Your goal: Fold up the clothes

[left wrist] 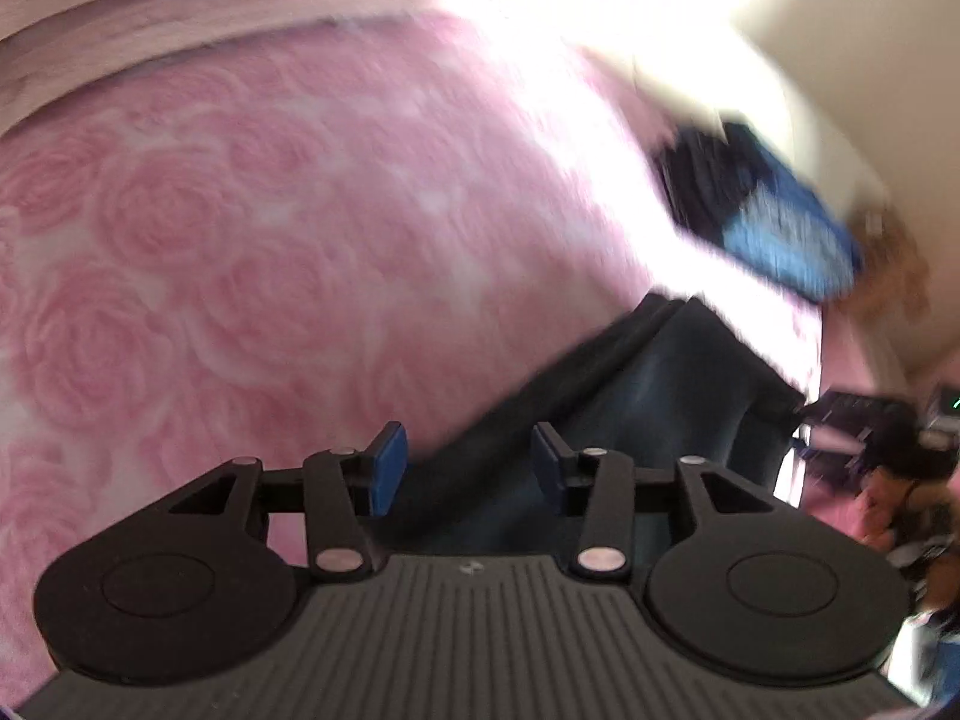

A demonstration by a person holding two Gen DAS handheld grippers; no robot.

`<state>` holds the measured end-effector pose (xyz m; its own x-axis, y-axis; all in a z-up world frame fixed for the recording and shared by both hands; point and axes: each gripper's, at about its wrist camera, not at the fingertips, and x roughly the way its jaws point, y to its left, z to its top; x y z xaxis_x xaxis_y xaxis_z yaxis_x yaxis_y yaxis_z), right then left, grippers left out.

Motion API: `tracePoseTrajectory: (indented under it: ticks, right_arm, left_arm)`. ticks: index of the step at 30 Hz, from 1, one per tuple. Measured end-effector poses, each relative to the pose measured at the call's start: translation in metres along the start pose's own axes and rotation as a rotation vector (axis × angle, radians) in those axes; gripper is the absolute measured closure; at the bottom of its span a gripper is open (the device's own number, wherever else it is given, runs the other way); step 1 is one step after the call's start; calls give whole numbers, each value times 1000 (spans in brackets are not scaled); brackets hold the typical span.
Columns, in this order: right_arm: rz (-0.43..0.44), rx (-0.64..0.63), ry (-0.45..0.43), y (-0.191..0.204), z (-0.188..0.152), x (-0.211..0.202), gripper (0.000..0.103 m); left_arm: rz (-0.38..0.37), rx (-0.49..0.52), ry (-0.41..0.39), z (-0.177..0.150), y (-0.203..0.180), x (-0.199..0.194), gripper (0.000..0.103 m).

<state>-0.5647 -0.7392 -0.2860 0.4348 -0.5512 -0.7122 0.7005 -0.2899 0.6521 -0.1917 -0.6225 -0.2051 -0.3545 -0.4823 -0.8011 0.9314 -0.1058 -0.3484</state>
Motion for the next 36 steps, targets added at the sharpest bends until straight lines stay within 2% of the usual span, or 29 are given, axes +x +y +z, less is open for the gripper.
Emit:
tracePoseTrajectory:
  ticks: [4,7,11,13,15,16,18,19,21,23,26,30,34,36]
  right_arm:
    - [-23,53,-35,-15,-28,-32,76]
    - [-47,62,-41,-20,-39,-40,71]
    - [-88,-15,-65,-11,-41,-67,68]
    - [-92,-150,-64,16,-53,-81,68]
    - [-61,-296,-34,46,-70,-83,68]
    - [-36,-383,6,60,-84,-74,68]
    - [15,-568,95,89,-116,-53,68]
    - [29,-664,124,100,-133,-41,68]
    - [33,-847,163,113,-167,-17,68]
    - [6,-933,197,109,-192,0,68]
    - [-21,-944,187,89,-213,-4,68]
    - [-105,-858,298,61,-219,-17,68]
    - [-133,-861,240,56,-209,-46,68]
    - [-144,-864,201,56,-201,-58,68]
  left_arm:
    - [10,20,90,-39,-13,4,61]
    - [-2,27,94,-45,-16,9,61]
    - [-32,87,87,-36,-25,22,65]
    - [-38,110,94,-30,-27,33,69]
    - [-18,131,105,-23,-24,46,73]
    - [-8,141,111,-19,-22,53,72]
    - [11,157,123,-12,-18,66,79]
    - [15,147,134,-10,-14,74,80]
    - [10,156,146,-7,-11,87,80]
    - [11,188,150,-5,-13,96,80]
    - [5,221,156,0,-15,104,80]
    - [-11,225,166,5,-15,99,81]
    - [-9,260,160,1,-21,75,81]
    - [-3,300,146,-10,-32,54,79]
